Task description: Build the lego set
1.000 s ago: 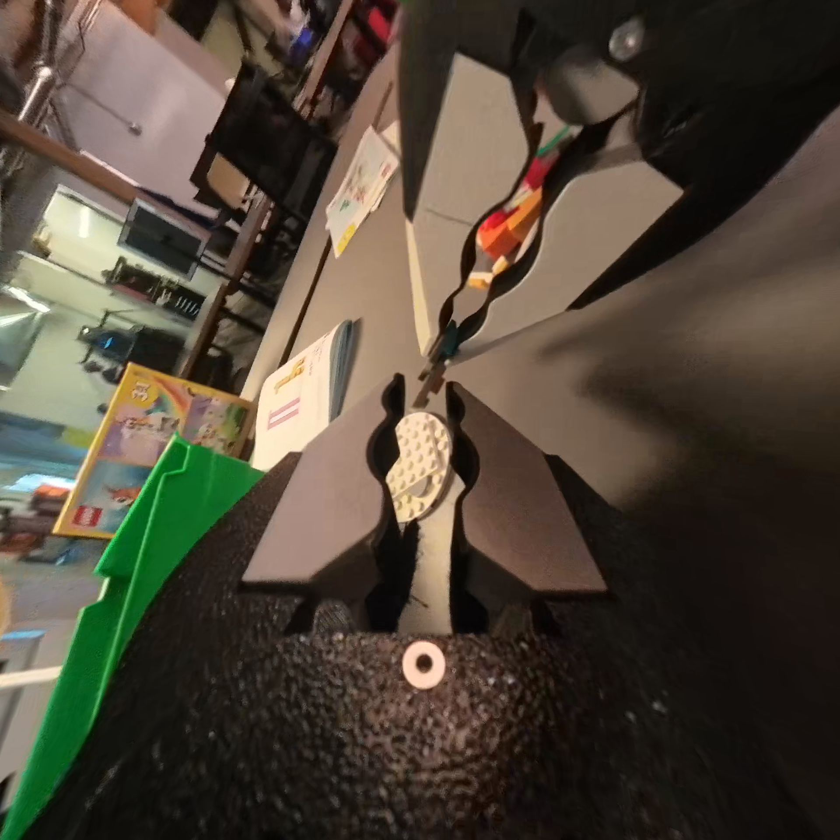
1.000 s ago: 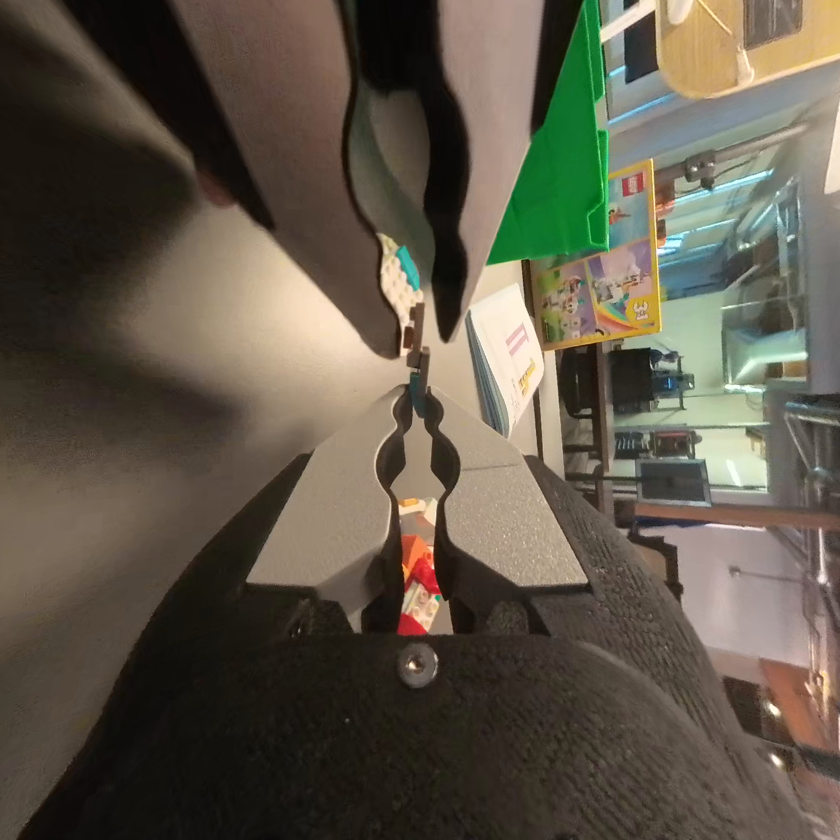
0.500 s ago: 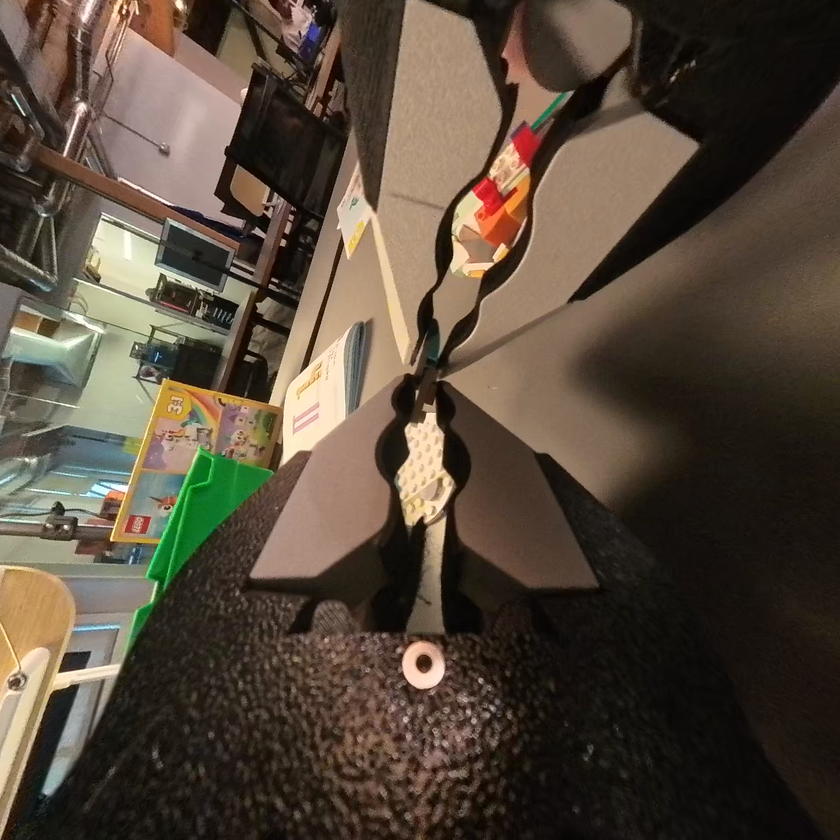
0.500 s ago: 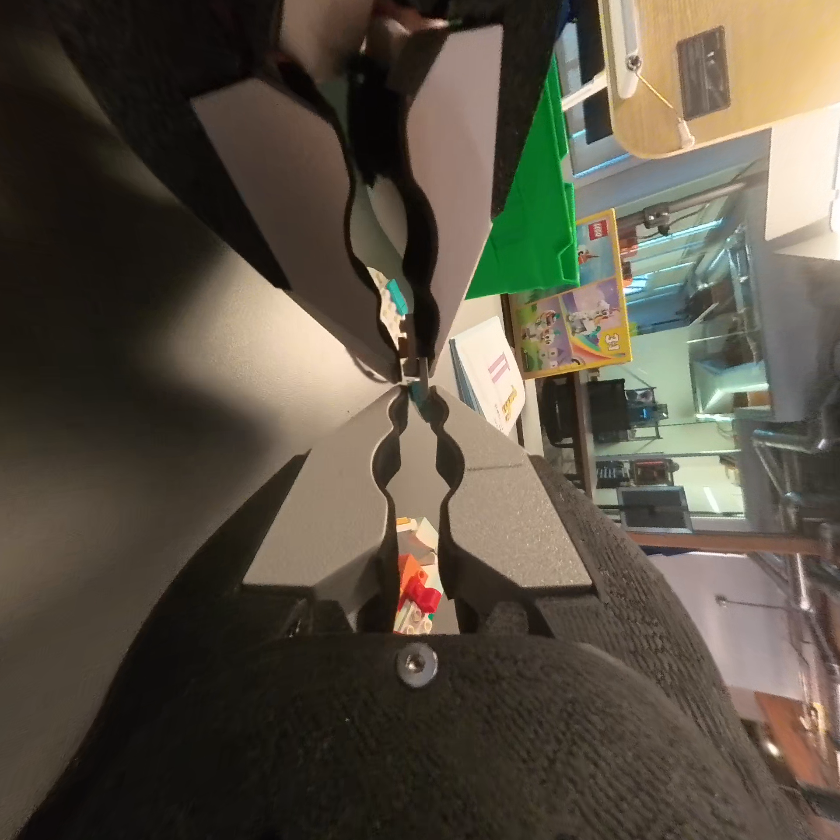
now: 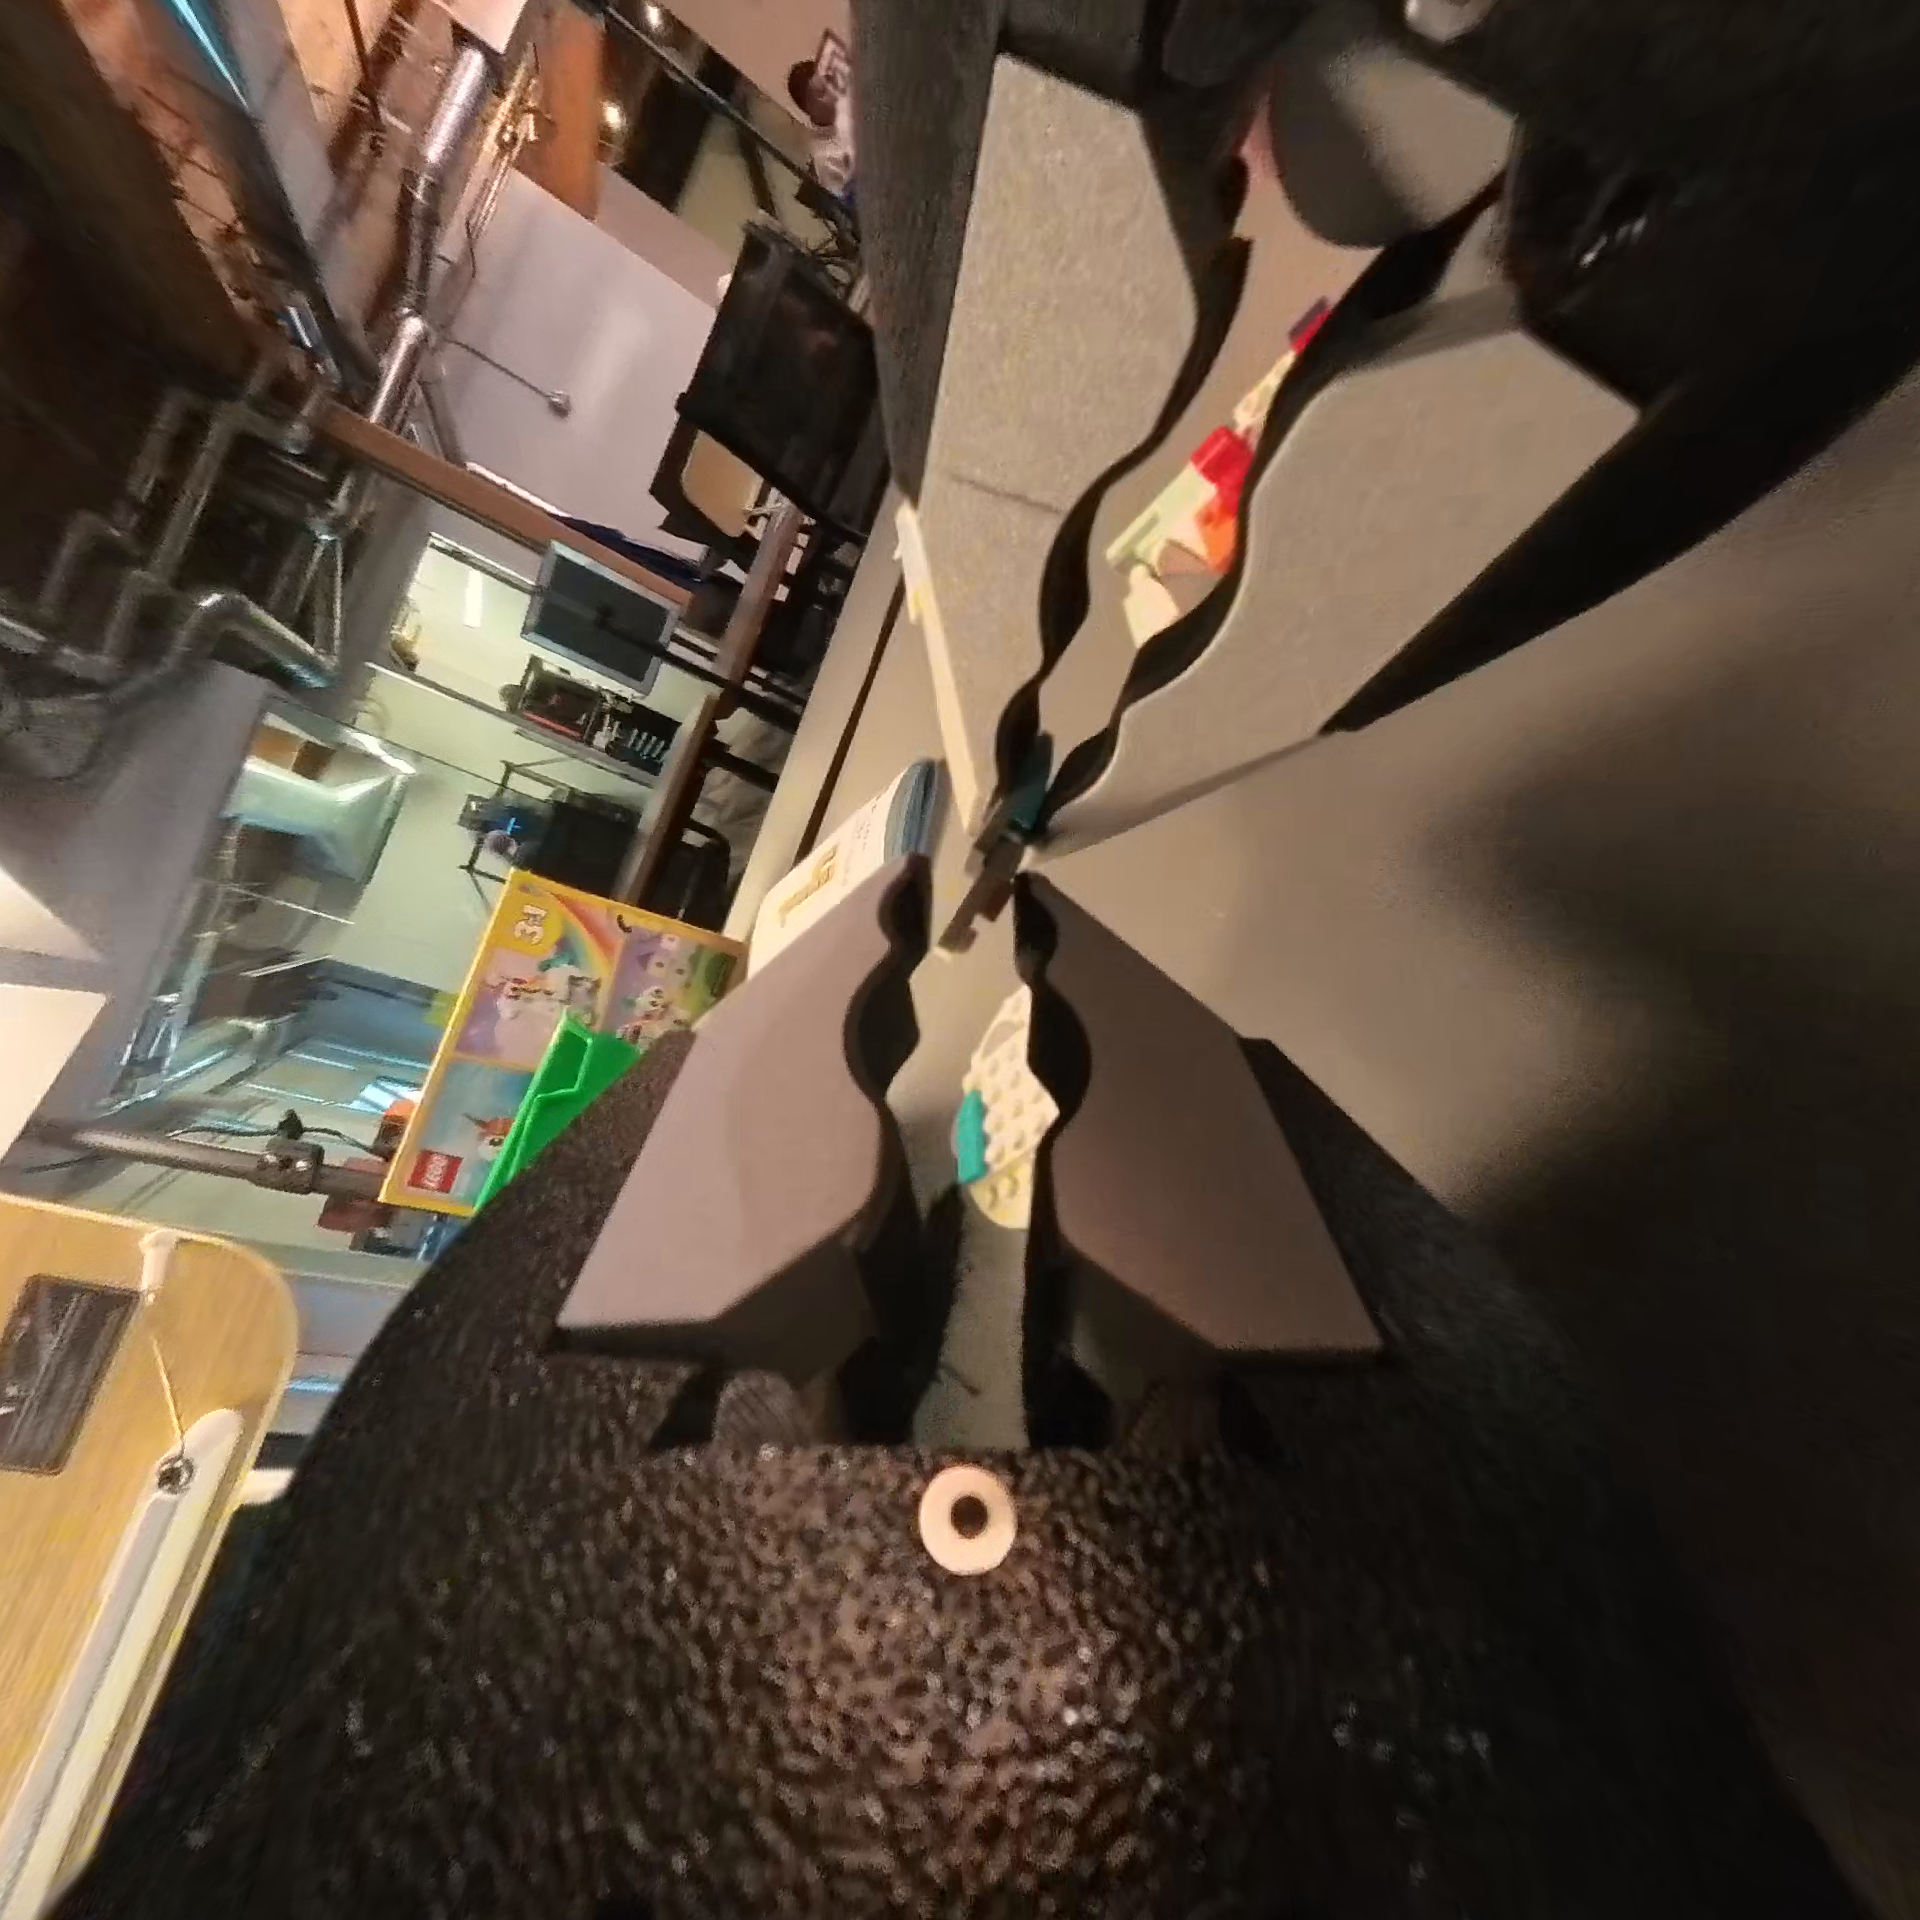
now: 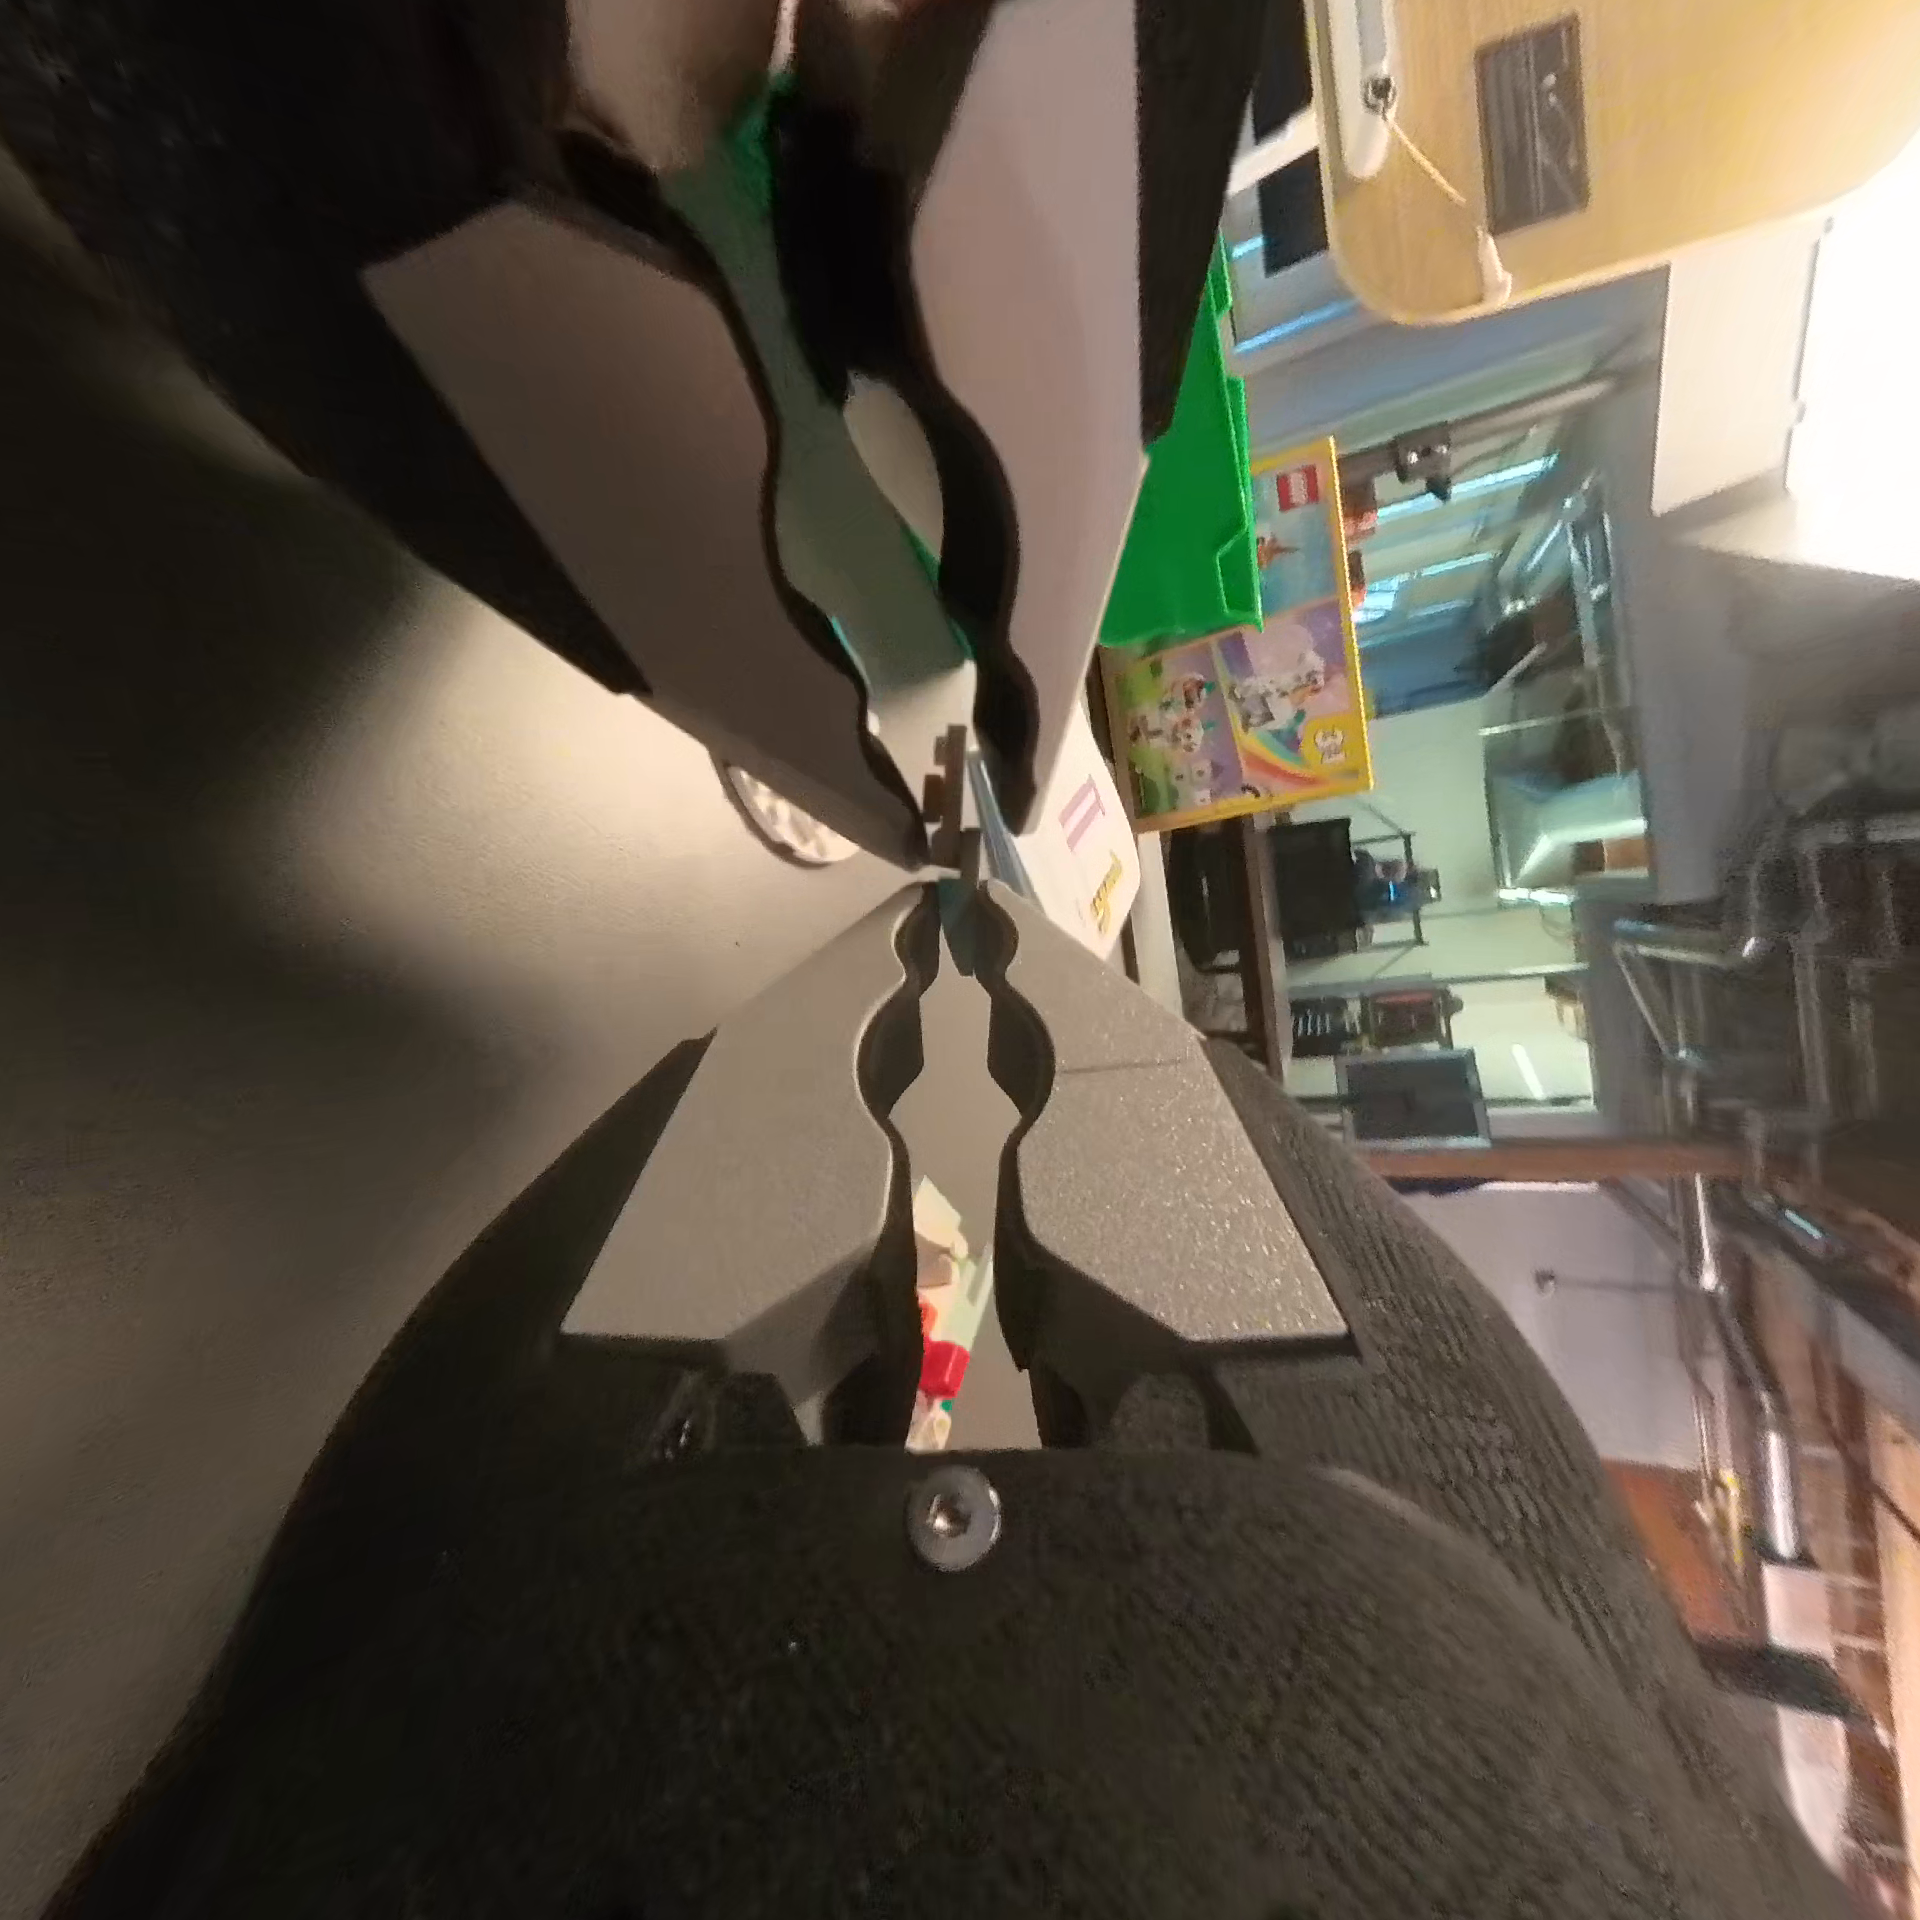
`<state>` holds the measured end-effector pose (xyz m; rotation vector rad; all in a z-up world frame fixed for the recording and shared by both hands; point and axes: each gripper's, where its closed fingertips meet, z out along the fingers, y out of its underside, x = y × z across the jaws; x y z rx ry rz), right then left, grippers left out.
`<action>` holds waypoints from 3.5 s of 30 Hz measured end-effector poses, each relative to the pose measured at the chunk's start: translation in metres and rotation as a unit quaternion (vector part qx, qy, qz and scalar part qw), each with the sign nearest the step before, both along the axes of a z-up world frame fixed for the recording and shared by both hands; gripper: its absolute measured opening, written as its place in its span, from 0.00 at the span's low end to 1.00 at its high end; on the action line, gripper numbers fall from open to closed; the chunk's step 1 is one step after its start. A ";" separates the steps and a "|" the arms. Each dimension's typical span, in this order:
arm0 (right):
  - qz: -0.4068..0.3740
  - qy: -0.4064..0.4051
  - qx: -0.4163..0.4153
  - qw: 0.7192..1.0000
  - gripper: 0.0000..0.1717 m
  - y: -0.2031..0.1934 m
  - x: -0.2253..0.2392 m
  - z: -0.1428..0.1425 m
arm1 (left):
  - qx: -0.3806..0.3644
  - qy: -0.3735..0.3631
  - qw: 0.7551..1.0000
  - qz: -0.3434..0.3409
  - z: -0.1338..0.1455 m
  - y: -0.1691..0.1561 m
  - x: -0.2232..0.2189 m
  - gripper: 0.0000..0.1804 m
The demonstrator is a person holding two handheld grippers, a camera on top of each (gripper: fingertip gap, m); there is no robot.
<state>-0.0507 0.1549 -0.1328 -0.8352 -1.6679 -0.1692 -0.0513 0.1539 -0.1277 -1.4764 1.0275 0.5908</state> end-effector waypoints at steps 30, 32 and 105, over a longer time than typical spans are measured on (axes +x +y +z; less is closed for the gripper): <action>-0.053 0.123 -0.048 0.990 0.03 0.011 -0.008 0.013 | 0.026 -0.016 0.999 0.024 0.007 0.003 -0.011 0.00; -0.063 0.134 -0.060 0.987 0.02 0.012 -0.008 0.015 | 0.028 -0.031 0.999 0.029 0.010 0.004 -0.012 0.00; 0.115 0.251 -0.690 0.669 0.08 -0.030 -0.001 0.051 | 0.009 -0.270 0.955 -0.122 0.041 -0.020 0.012 0.01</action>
